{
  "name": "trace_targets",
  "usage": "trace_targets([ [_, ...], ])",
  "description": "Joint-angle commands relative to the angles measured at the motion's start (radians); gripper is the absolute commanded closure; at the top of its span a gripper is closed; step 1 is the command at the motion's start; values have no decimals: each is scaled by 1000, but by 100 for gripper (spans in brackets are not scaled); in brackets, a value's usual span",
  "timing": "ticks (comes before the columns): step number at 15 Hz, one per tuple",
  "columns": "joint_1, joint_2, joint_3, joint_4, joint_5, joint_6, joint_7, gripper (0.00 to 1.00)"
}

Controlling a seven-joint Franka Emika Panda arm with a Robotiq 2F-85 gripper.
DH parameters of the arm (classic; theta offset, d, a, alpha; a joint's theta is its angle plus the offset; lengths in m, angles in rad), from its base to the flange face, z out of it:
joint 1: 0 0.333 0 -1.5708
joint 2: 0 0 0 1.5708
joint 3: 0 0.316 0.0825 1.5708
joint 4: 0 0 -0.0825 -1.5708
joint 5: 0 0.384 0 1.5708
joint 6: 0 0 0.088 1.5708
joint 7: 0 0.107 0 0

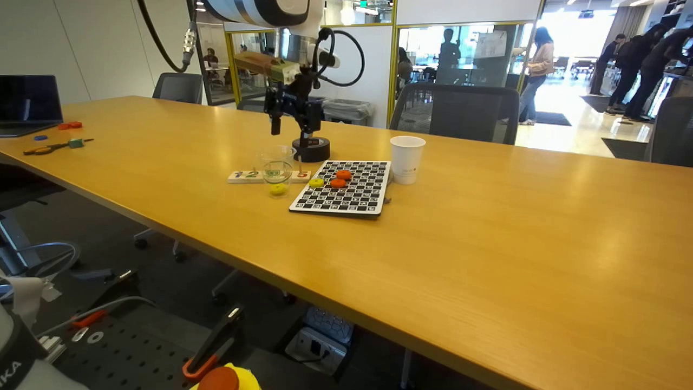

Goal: Put an orange block in the white cup then a yellow block in the clear cup, then put two orange blocks in the white cup then a yellow block in the clear cup and lastly the orange block in the white cup

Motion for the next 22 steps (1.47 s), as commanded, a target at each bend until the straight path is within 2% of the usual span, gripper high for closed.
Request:
trace_targets([
  [1, -13, 10, -17, 29, -54, 55, 71, 0],
  [10, 4, 165, -78, 102, -250, 224, 321, 0],
  [15, 18, 240, -84, 122, -245, 247, 377, 0],
  [22, 47, 253, -101, 112, -254, 290, 432, 0],
])
